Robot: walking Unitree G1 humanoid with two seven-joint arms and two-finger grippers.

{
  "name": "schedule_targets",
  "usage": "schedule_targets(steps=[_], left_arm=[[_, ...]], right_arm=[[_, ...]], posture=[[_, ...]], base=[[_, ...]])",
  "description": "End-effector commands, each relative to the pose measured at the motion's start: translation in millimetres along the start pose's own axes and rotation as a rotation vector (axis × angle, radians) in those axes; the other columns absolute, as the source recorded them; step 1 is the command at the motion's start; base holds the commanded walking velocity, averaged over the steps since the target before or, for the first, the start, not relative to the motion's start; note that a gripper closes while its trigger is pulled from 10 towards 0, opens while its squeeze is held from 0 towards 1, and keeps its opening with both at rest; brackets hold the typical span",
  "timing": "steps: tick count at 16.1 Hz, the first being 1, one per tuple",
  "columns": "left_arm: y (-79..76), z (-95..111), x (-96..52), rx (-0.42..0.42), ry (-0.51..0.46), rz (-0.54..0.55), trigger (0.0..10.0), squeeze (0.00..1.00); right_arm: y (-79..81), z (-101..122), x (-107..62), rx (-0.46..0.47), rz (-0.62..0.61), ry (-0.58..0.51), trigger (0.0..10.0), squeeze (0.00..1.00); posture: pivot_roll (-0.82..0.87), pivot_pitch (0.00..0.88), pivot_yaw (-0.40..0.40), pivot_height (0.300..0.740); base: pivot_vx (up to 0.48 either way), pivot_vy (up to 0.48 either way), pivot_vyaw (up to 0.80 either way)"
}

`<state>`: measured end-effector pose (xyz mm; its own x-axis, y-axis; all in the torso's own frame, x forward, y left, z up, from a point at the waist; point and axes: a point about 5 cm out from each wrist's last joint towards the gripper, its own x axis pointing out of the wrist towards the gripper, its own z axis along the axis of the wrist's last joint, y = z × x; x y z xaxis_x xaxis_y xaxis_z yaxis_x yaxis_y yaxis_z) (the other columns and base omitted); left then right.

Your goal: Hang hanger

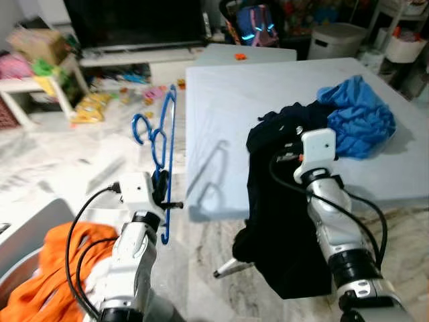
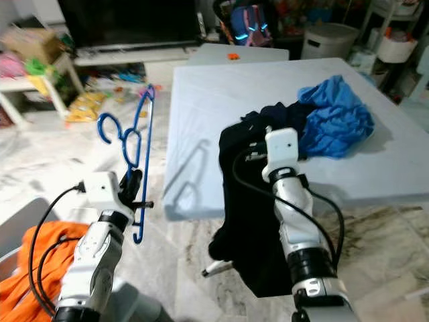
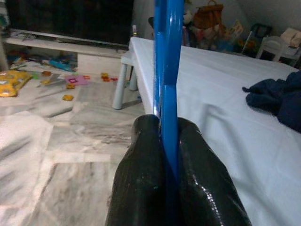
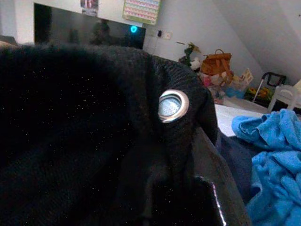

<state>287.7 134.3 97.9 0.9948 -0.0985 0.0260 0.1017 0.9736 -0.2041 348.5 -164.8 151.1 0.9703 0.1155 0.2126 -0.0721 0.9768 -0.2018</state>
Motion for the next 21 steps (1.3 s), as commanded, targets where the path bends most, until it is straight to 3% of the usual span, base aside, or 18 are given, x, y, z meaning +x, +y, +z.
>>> schedule_targets(steps=[1,10,12,17,21], left_arm=[[7.1,1.7,-1.0,0.014,0.001,0.019,10.0,0.0],[5.6,0.5,-3.1,0.012,0.007,0.025,10.0,0.0],[5.0,5.2,-3.4,0.015,-0.032,0.024,10.0,0.0],[13.5,7.0,-9.2,0.065,-0.031,0.062,10.0,0.0],[15.6,10.6,-10.3,0.089,-0.051,0.088,10.0,0.0]], right_arm=[[4.3,12.8,6.0,0.004,0.005,-0.061,0.0,0.0],[5.1,15.3,11.6,-0.005,0.019,-0.062,0.0,0.0],[5.4,14.8,11.8,-0.009,0.026,-0.057,0.0,0.0],[11.1,12.4,11.7,0.001,0.06,-0.045,0.0,0.0],[9.2,27.4,24.2,0.05,0.097,-0.07,0.0,0.0]], posture=[[-0.12,0.0,0.029,0.74],[-0.12,0.0,0.023,0.74],[-0.12,0.0,0.024,0.74],[-0.11,0.0,0.017,0.74],[-0.11,0.0,0.01,0.74]], base=[[0.326,-0.349,0.0],[0.306,-0.365,0.0],[0.279,-0.388,0.0],[0.0,0.0,0.0],[0.0,0.0,0.0]])
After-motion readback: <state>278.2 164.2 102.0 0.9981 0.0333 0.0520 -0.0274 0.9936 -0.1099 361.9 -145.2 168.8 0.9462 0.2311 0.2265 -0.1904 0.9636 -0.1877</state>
